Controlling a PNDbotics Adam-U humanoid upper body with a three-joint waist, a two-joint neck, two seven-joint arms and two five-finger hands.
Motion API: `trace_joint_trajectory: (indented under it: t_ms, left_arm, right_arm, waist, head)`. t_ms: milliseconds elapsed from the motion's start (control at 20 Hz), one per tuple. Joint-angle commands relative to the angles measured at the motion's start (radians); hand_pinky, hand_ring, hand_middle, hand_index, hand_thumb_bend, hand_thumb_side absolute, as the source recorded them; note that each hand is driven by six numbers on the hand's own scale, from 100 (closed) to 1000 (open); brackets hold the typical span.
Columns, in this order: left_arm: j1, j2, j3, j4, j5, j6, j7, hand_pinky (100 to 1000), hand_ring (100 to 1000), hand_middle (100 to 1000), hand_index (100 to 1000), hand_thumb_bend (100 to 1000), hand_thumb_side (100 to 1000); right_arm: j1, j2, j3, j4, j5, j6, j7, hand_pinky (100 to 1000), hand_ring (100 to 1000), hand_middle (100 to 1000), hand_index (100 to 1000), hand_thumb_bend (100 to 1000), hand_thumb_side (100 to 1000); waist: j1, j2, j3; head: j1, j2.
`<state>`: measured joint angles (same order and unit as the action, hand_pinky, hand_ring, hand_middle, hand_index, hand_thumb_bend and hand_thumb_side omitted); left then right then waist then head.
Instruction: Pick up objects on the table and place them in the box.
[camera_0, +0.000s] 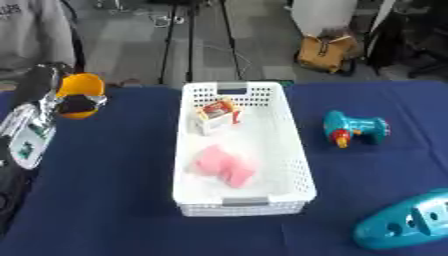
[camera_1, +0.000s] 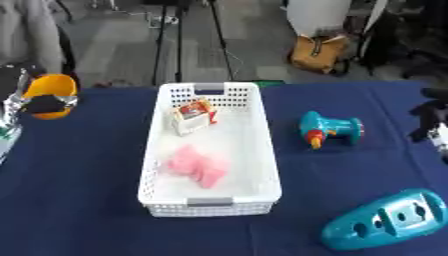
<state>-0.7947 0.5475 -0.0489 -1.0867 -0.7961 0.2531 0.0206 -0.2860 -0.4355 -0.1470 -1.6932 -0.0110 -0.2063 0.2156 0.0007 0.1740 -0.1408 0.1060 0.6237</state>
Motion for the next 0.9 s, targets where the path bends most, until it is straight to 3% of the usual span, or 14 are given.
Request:
trace_joint_trajectory:
  t_ms: [50, 450, 600, 900]
  left_arm:
    - [-0.055, 0.005, -0.077, -0.11, 0.013, -0.049, -0.053, 485, 573, 683, 786, 690, 404]
    - [-0.117, -0.046, -0.261, -0.29, 0.07, -0.167, -0.199, 506, 583, 689, 784, 712, 429]
    - [-0.12, -0.056, -0.362, -0.362, 0.076, -0.242, -0.358, 519, 589, 691, 783, 710, 467]
    - [-0.078, -0.053, -0.439, -0.382, 0.113, -0.295, -0.5, 530, 598, 695, 788, 719, 509]
  right_arm:
    - [-0.014, -0.019, -0.003, -0.01, -0.012, -0.002, 0.006, 544, 430, 620, 852, 223, 587]
    - [-0.02, -0.018, 0.005, -0.011, -0.014, -0.002, 0.014, 544, 430, 620, 852, 225, 586]
    - [-0.019, -0.017, 0.004, -0.011, -0.014, -0.002, 0.014, 544, 430, 620, 852, 226, 586]
    - [-0.02, -0.017, 0.003, -0.011, -0.013, -0.001, 0.014, 544, 429, 619, 852, 227, 586]
  waist:
    - [0.002, -0.021, -0.005]
    - [0.007, -0.026, -0.026]
    - [0.006, -0.027, -0.023]
    - [0.01, -0.024, -0.023]
  head:
    - [0.002, -0.004]
    - [0.0, -0.006]
    - [-0.005, -0.007]
    - [-0.011, -0.011]
